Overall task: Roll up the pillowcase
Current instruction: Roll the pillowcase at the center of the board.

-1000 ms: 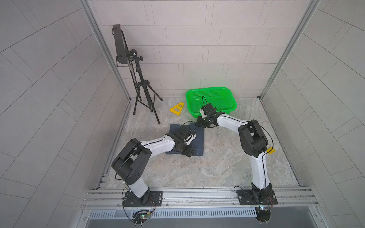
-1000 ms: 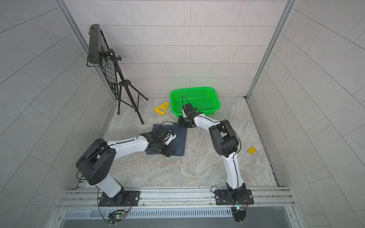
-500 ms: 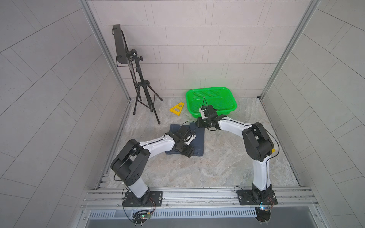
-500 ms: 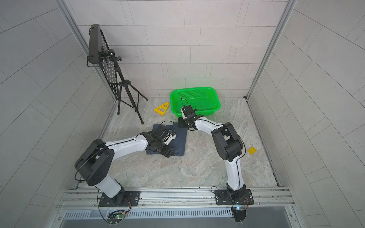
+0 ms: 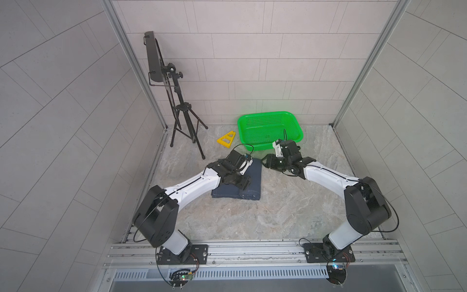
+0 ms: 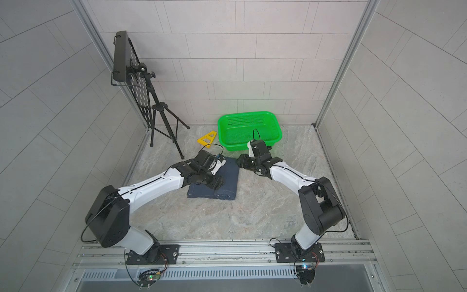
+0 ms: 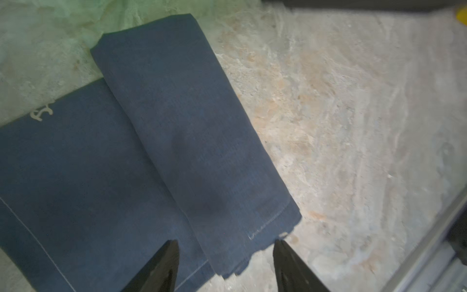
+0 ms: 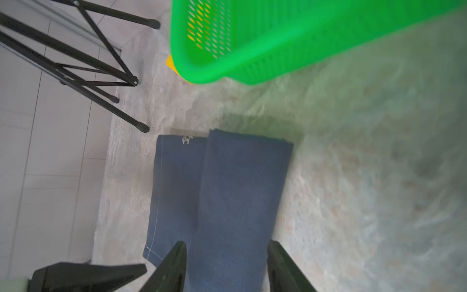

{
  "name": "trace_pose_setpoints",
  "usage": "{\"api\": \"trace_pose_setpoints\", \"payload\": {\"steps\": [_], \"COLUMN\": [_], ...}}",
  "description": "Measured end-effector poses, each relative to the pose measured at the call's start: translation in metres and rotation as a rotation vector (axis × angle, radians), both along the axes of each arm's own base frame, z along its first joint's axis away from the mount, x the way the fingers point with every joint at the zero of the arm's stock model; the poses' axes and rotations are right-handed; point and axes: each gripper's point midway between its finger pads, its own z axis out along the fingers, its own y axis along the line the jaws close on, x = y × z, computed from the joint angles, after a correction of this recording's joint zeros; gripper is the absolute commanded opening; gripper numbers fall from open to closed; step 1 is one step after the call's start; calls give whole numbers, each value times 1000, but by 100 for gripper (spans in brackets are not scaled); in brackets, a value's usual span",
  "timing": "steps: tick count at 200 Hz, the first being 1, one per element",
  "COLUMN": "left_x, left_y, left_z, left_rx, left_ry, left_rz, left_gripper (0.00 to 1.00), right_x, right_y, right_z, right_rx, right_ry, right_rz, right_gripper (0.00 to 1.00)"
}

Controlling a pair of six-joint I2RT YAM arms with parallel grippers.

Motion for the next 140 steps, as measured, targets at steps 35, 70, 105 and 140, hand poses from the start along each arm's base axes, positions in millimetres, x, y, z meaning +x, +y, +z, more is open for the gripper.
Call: {"api": "trace_pose_setpoints", "payload": {"steps": [35,70,105,140], "left_x": [24,33,36,36], "left_y": [2,10,16,16], "left_z": [-33,-49,-56,-57], "left_rx": [84,148,184,186], "left_ry": [-24,-42,-46,-46], "left_rz": [47,77,89,90], "left_gripper": [64,64,64,63], "right_x": [-24,-14,-11,-5], "right_y": [1,13,23,34], "right_z": [-45,-59,-74,-74], "right_rx": [97,199,258,318], "right_ry": [159,205,248,241], "right_rz": [-50,-65,-56,-16], "right_gripper": [61,63,63,57]}}
